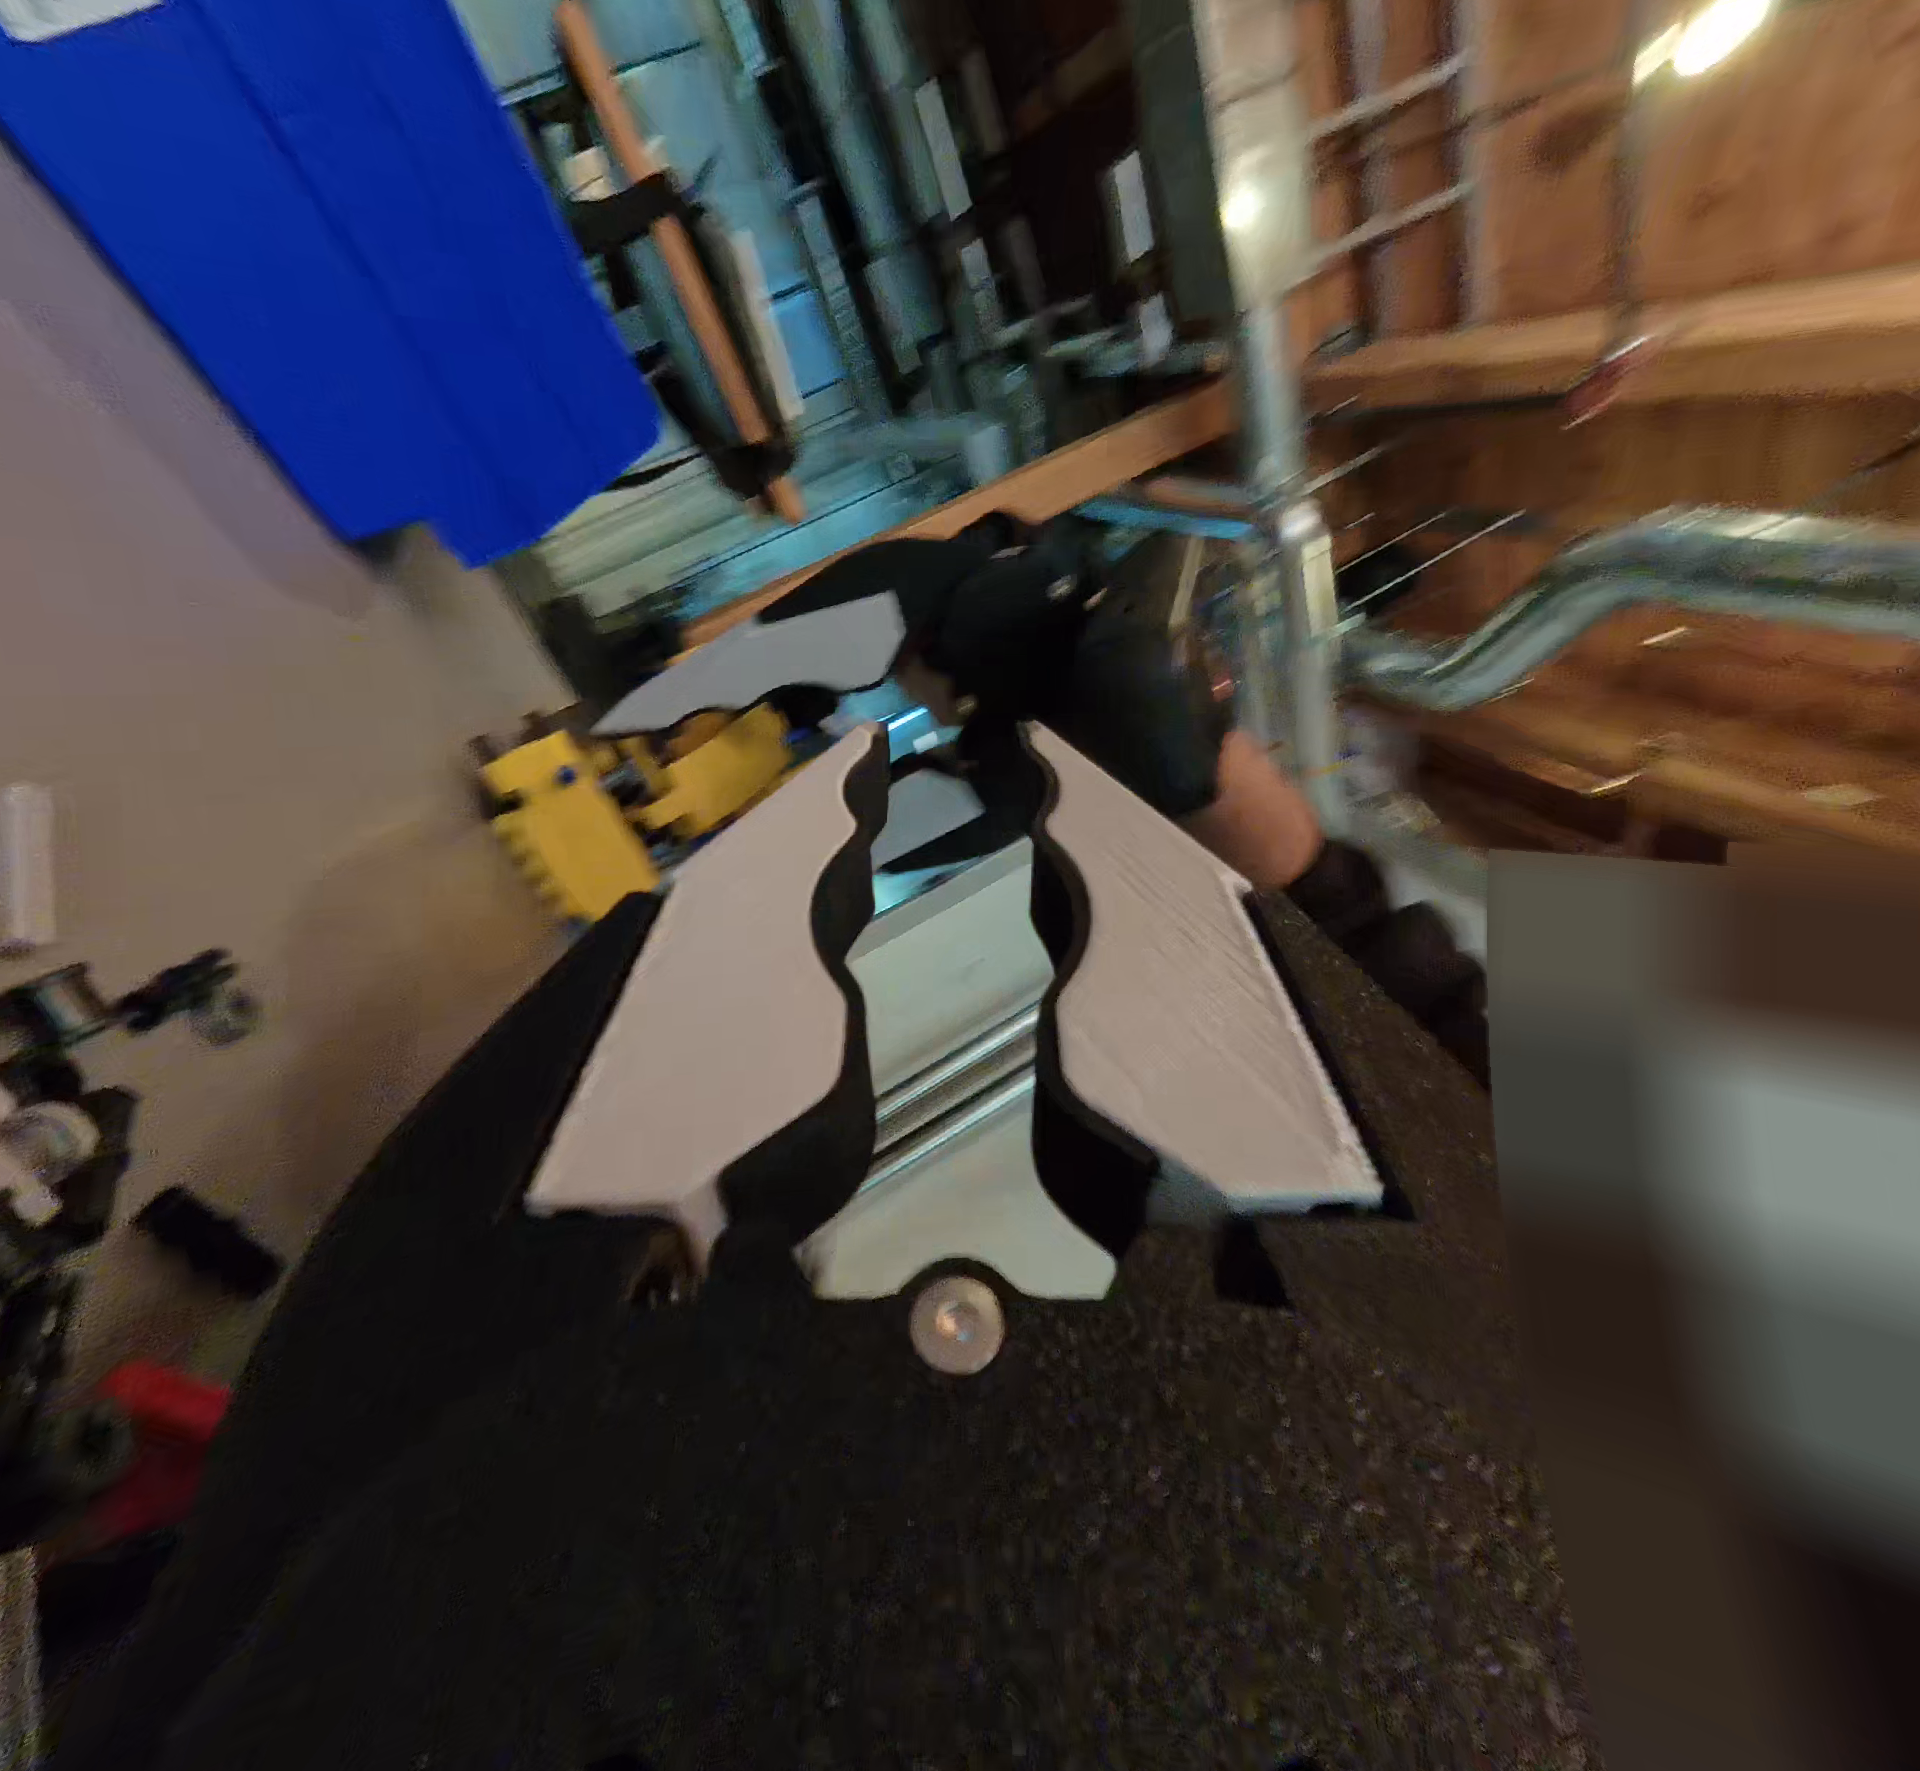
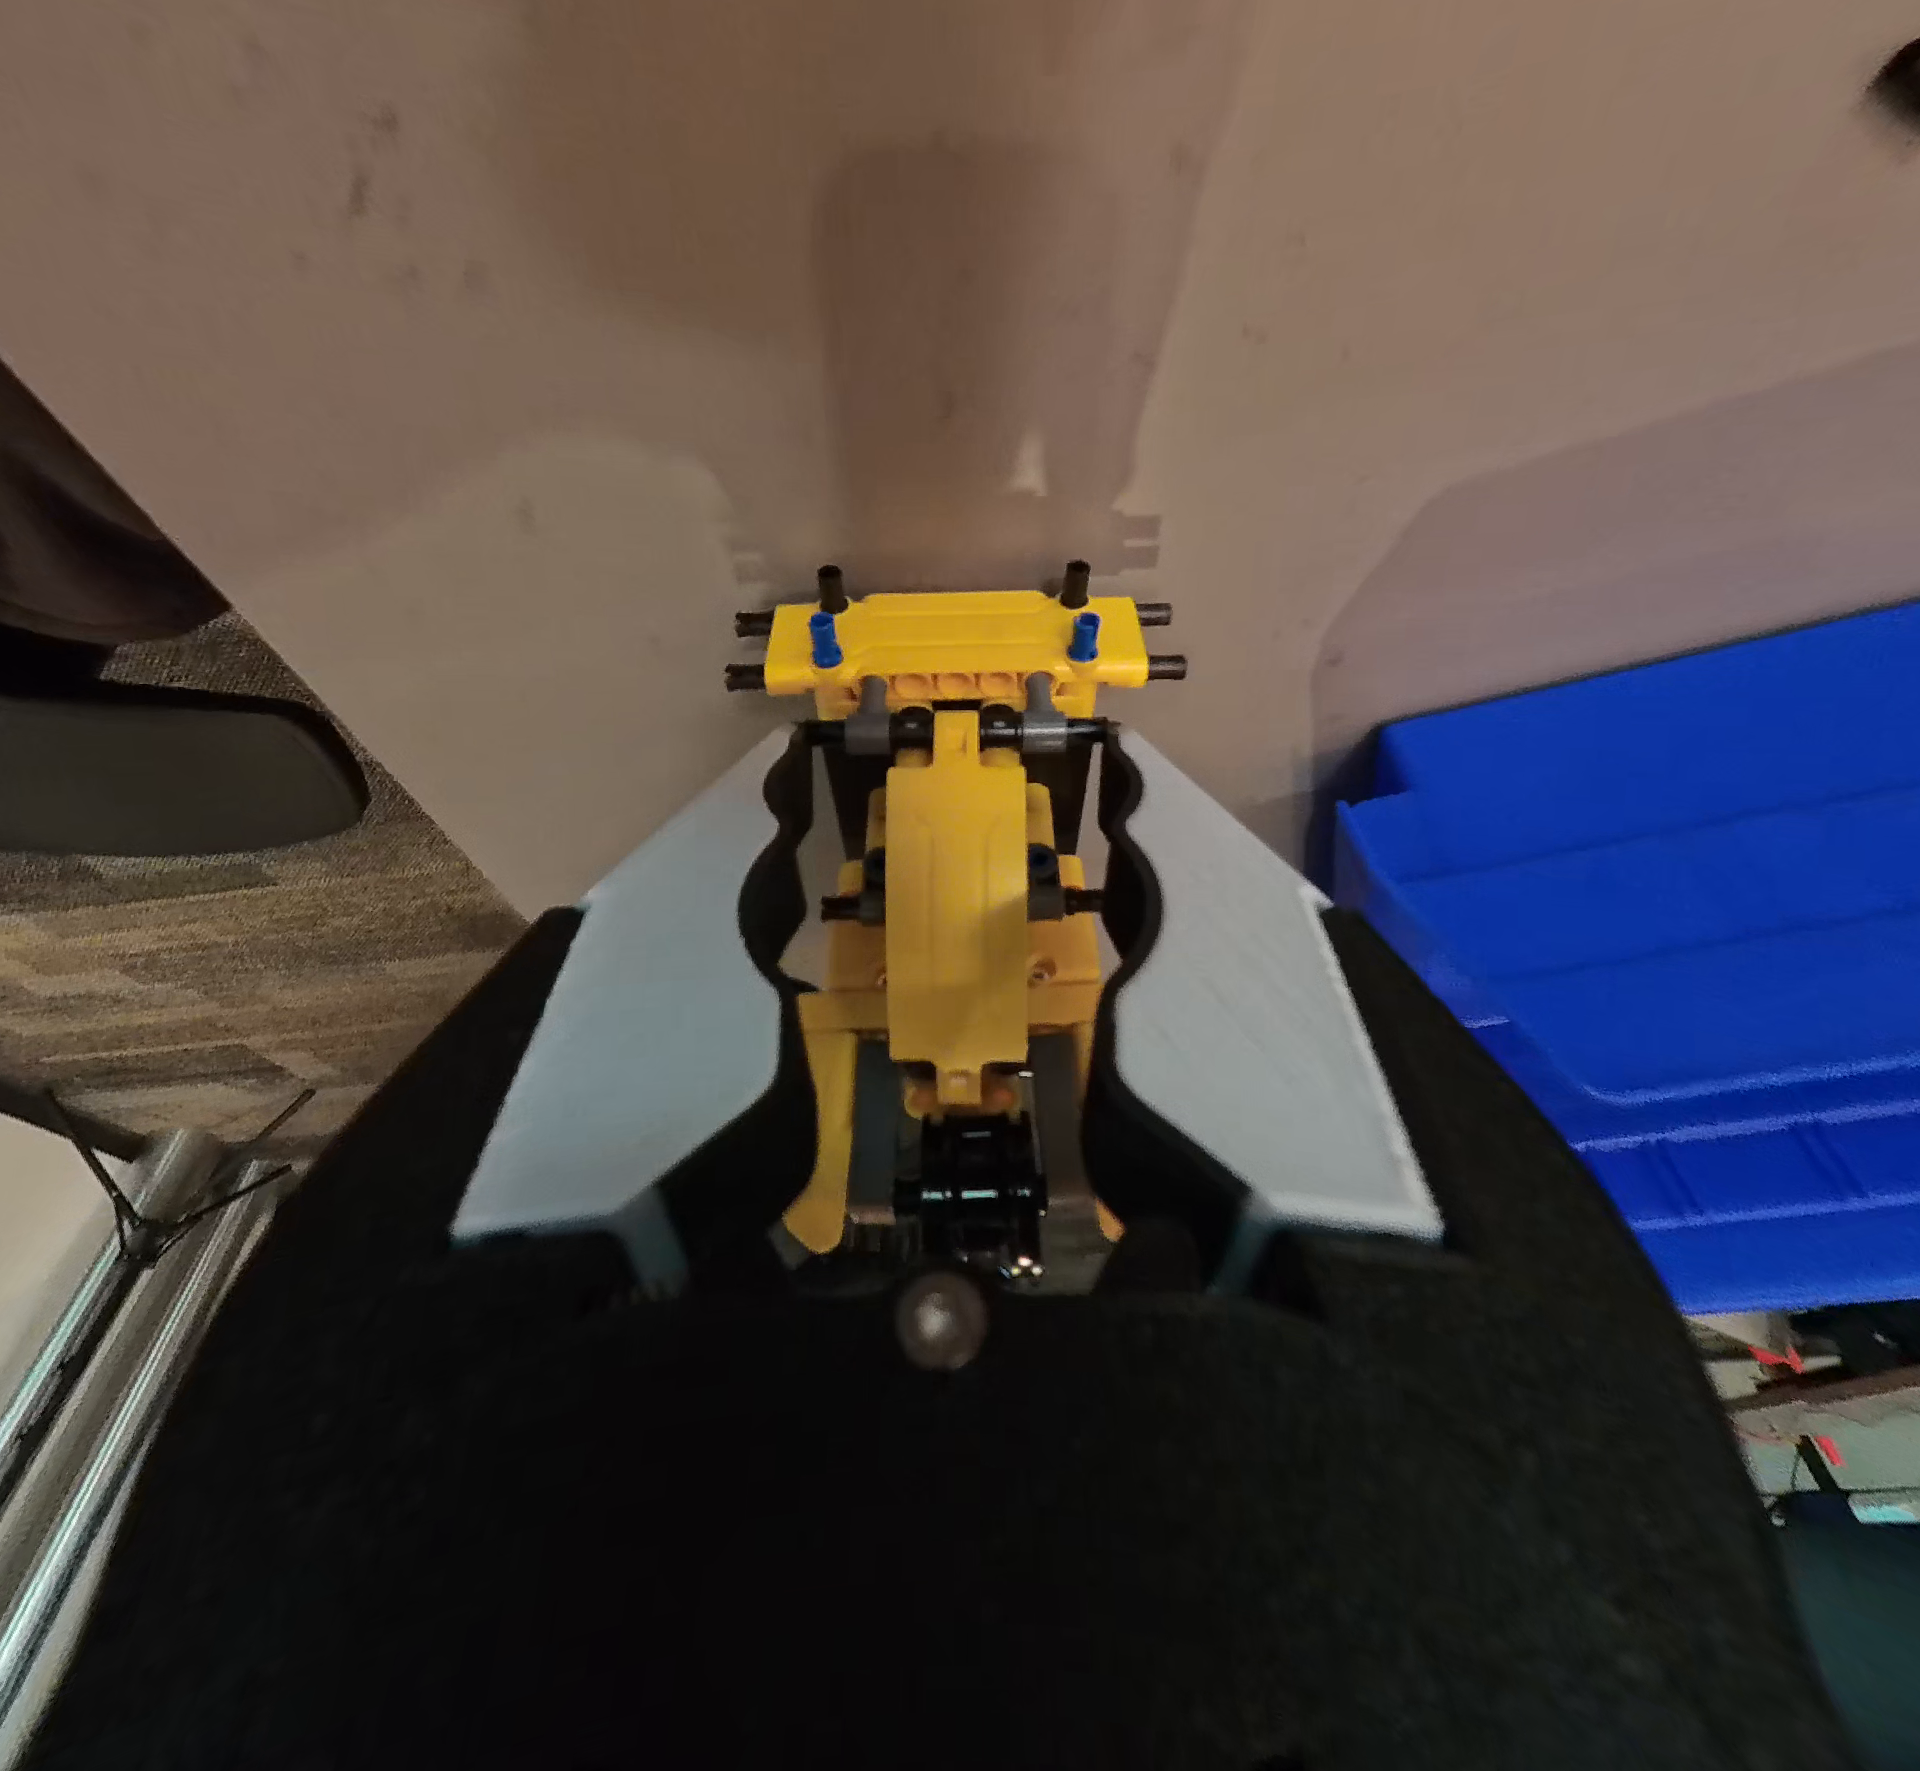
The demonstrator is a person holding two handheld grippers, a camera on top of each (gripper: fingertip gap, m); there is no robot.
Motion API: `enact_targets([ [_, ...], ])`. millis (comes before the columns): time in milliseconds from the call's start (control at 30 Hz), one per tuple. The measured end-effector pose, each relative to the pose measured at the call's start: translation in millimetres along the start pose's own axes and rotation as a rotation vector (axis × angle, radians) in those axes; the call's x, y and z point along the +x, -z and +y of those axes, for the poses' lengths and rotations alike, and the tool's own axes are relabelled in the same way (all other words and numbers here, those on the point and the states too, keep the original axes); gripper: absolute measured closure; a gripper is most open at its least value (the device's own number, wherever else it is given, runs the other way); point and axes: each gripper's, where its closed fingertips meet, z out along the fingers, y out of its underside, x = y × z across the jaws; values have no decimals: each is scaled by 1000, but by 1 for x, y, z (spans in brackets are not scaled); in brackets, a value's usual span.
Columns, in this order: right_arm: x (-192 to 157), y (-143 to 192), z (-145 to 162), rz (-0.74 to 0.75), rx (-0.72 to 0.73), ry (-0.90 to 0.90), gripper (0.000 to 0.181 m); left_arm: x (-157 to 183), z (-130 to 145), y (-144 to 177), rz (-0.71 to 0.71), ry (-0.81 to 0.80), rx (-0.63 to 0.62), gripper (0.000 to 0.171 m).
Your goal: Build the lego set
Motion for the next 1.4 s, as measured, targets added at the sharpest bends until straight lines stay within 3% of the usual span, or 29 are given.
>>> enact_targets([
  [267,0,0,-1,14,61,2,127,-42,65,-22,-455,-563,-448,151],
  [400,0,1,-1,10,78,9,127,-64,82,-36,-547,-623,-574,156],
  [533,0,1,0,3,64,26,126,-84,81,-50,-595,-594,-603,160],
  [900,-1,4,-1,80,-7,89,126,-87,75,-53,-598,-597,-574,164],
  [1400,4,1,5,-41,-73,27,126,-82,73,-46,-576,-540,-529,165],
])
